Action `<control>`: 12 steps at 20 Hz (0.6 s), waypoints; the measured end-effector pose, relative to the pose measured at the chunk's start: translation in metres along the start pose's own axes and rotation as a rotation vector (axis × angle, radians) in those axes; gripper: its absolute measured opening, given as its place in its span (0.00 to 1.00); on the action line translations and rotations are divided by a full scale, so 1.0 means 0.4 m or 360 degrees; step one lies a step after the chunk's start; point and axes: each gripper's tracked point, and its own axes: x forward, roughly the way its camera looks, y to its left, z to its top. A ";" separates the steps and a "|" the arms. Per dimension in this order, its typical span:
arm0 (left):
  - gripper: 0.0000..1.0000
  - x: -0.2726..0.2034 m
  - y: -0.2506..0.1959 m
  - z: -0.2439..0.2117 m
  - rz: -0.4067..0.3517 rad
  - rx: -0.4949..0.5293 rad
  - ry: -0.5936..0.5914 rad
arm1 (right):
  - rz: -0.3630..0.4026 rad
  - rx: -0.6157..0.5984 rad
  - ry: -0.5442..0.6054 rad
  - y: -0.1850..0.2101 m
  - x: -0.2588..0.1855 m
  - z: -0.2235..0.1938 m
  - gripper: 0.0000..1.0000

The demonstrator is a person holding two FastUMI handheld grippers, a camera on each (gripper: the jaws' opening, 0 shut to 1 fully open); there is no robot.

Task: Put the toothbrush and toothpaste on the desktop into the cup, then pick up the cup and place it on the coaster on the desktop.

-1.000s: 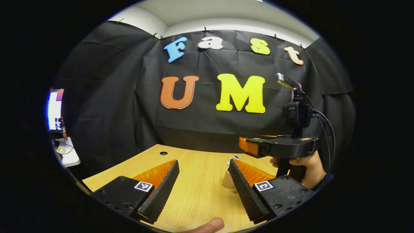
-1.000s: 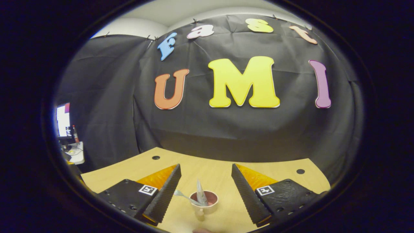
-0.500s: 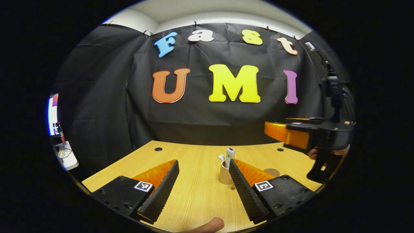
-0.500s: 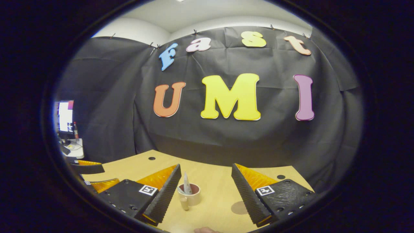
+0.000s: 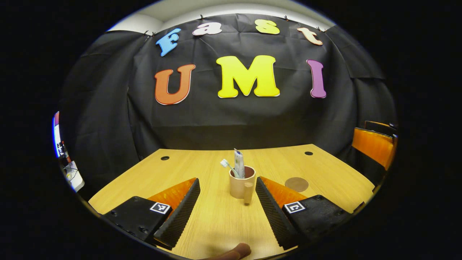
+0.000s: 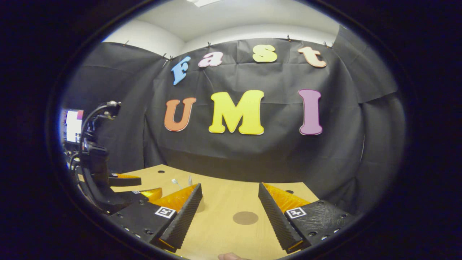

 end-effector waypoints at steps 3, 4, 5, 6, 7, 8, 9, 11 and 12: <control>0.98 0.017 -0.044 -0.029 -0.0037 -0.0094 0.0107 | -0.0024 0.0026 -0.0014 -0.056 -0.051 -0.012 0.95; 0.98 0.025 -0.050 -0.037 -0.0042 -0.0110 0.0146 | -0.0041 0.0027 -0.0024 -0.073 -0.062 -0.011 0.95; 0.98 0.033 -0.047 -0.036 -0.0026 -0.0115 0.0186 | -0.0054 0.0030 -0.0039 -0.087 -0.073 -0.007 0.95; 0.99 0.047 -0.034 -0.032 0.0001 -0.0120 0.0224 | -0.0064 0.0037 -0.0051 -0.098 -0.082 -0.004 0.95; 0.99 0.062 -0.029 -0.028 0.0004 -0.0125 0.0276 | -0.0071 0.0041 -0.0058 -0.110 -0.089 -0.004 0.95; 0.98 0.073 -0.029 -0.026 -0.0001 -0.0148 0.0327 | -0.0074 0.0045 -0.0067 -0.118 -0.094 -0.003 0.95; 0.99 0.085 -0.024 -0.022 -0.0006 -0.0188 0.0387 | -0.0079 0.0049 -0.0071 -0.127 -0.102 -0.004 0.95; 0.99 0.108 -0.027 -0.024 -0.0023 -0.0245 0.0553 | -0.0086 0.0066 -0.0082 -0.146 -0.111 -0.002 0.95; 0.98 0.118 -0.025 -0.024 -0.0011 -0.0223 0.0623 | -0.0078 0.0077 -0.0084 -0.148 -0.118 0.000 0.95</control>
